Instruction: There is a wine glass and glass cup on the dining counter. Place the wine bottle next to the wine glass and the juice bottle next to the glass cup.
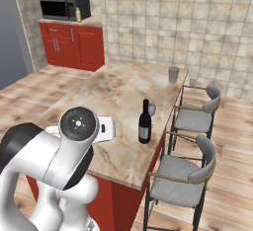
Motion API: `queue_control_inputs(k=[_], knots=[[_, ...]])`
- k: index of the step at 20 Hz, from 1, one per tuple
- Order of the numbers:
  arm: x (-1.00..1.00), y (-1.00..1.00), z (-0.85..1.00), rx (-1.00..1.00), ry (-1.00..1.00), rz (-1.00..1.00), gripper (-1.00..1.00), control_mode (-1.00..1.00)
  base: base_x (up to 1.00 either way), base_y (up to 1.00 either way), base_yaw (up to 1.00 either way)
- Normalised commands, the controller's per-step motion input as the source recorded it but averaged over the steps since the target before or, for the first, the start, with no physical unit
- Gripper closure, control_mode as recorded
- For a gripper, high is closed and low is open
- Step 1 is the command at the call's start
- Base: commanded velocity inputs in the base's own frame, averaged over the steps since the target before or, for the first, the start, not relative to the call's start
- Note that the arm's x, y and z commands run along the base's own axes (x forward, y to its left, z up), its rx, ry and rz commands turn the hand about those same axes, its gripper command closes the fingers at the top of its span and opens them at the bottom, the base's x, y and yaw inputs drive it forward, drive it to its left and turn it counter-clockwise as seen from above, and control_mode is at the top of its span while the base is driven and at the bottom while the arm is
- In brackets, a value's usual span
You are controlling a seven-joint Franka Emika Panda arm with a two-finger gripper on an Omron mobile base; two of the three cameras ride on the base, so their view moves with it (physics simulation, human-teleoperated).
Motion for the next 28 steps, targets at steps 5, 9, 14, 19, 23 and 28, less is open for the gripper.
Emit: queue_control_inputs(k=[5,9,14,19,23,28], knots=[[0.00,0.00,0.00,0.00,0.00,0.00,-1.00,1.00,-0.21,0.00,0.00],[0.00,0.00,0.00,0.00,0.00,0.00,-1.00,1.00,-0.56,0.00,0.03],[0.00,0.00,0.00,0.00,0.00,0.00,-1.00,1.00,-0.61,0.06,0.14],[0.00,0.00,0.00,0.00,0.00,0.00,-1.00,1.00,-0.32,0.45,0.13],[0.00,0.00,0.00,0.00,0.00,0.00,-1.00,1.00,-0.03,0.92,0.00],[0.00,0.00,0.00,0.00,0.00,0.00,-1.00,1.00,0.00,0.91,0.00]])
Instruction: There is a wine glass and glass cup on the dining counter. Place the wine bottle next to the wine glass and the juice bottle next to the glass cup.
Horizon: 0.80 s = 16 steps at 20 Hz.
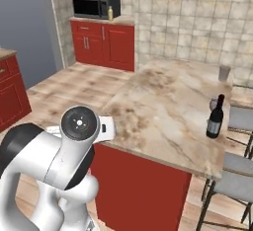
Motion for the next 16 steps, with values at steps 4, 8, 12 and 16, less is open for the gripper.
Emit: queue_control_inputs(k=[4,8,12,16], knots=[[0.00,0.00,0.00,0.00,0.00,0.00,-1.00,1.00,0.01,0.92,0.00],[0.00,0.00,0.00,0.00,0.00,0.00,-1.00,1.00,0.15,0.91,0.00],[0.00,0.00,0.00,0.00,0.00,0.00,-1.00,1.00,0.23,0.87,-0.02],[0.00,0.00,0.00,0.00,0.00,0.00,-1.00,1.00,0.46,0.72,-0.15]])
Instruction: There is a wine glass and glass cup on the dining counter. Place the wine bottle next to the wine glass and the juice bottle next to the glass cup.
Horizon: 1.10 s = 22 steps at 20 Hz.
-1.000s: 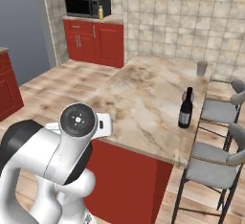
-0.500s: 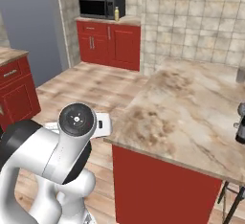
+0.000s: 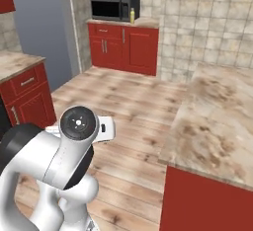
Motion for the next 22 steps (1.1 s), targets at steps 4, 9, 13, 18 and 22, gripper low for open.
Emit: queue_control_inputs(k=[4,9,13,18,22], knots=[[0.00,0.00,0.00,0.00,0.00,0.00,-1.00,1.00,0.58,0.66,-0.18],[0.00,0.00,0.00,0.00,0.00,0.00,-1.00,1.00,0.68,0.57,-0.23],[0.00,0.00,0.00,0.00,0.00,0.00,-1.00,1.00,0.68,0.59,-0.21],[0.00,0.00,0.00,0.00,0.00,0.00,-1.00,1.00,0.81,0.61,-0.03],[0.00,0.00,0.00,0.00,0.00,0.00,-1.00,1.00,0.90,0.52,0.00]])
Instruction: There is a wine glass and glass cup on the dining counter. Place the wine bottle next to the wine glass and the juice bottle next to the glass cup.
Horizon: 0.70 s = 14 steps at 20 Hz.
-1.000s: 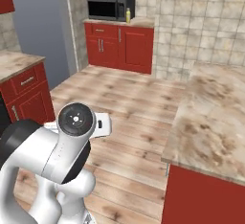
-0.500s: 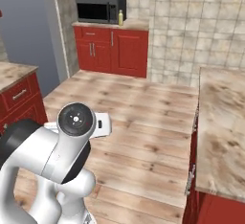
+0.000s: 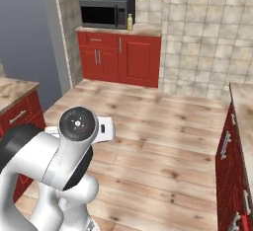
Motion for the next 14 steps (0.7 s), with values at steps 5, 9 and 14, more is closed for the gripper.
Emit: queue_control_inputs(k=[5,9,14], knots=[[0.00,0.00,0.00,0.00,0.00,0.00,-1.00,1.00,0.92,0.47,0.00],[0.00,0.00,0.00,0.00,0.00,0.00,-1.00,1.00,0.94,0.38,0.00],[0.00,0.00,0.00,0.00,0.00,0.00,-1.00,1.00,0.94,0.33,0.00]])
